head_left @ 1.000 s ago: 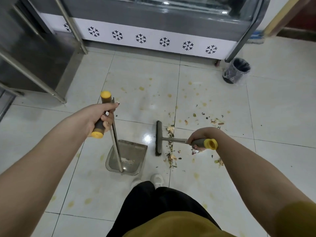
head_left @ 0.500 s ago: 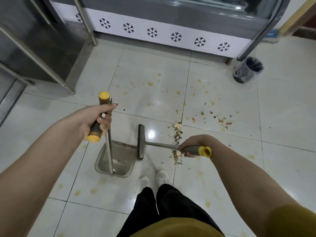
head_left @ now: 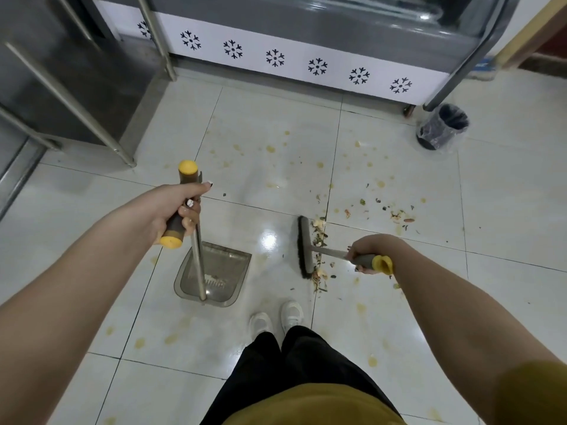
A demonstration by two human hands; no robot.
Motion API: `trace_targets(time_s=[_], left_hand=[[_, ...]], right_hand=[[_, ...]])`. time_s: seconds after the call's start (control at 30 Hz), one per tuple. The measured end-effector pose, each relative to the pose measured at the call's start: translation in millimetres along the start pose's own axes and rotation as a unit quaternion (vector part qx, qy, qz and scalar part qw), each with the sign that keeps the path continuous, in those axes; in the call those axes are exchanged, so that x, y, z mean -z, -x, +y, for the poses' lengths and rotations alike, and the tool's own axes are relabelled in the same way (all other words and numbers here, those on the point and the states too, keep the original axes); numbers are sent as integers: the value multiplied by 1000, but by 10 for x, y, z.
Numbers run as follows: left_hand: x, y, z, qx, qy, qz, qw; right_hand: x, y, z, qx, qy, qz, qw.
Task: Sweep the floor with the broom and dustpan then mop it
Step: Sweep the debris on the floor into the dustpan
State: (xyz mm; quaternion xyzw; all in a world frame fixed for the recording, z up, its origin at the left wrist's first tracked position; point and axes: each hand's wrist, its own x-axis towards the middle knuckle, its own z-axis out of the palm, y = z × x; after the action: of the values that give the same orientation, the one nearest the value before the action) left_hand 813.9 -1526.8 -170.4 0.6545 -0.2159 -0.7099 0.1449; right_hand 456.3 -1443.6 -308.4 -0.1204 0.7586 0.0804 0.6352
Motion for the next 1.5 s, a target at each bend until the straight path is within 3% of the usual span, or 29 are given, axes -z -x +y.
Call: trace_targets(time_s=[0.17,0.37,0.5,0.7,0.9,1.0,1.27,1.5], left_hand=[[-56,-13,-11,12,-2,-13,1000],[-206,-9,-75,19,-18,-20,999],[-308,25,-129,18,-22,-18,999],[-539,53,-206,24,-23,-18,999],[-904,67,-356,24,-17,-10,1000],[-1128,85,-406,24,-14,-7,1000],[-1624,160,-474,15,-8,-1,1000],[-1988,206,-391,-1,-16,-5,1000]], right_hand=[[45,77,166,6,35,0,999],[13,120,360,-5,3,-93,996],[-146,13,423,-25,64,-134,989],[228,17,720,-47,53,-60,996],[739,157,943,13,78,13,997],[928,162,1096,28,101,10,994],[1174,-50,1436,9,32,-67,997],[1492,-74,1582,25,-7,-44,999]])
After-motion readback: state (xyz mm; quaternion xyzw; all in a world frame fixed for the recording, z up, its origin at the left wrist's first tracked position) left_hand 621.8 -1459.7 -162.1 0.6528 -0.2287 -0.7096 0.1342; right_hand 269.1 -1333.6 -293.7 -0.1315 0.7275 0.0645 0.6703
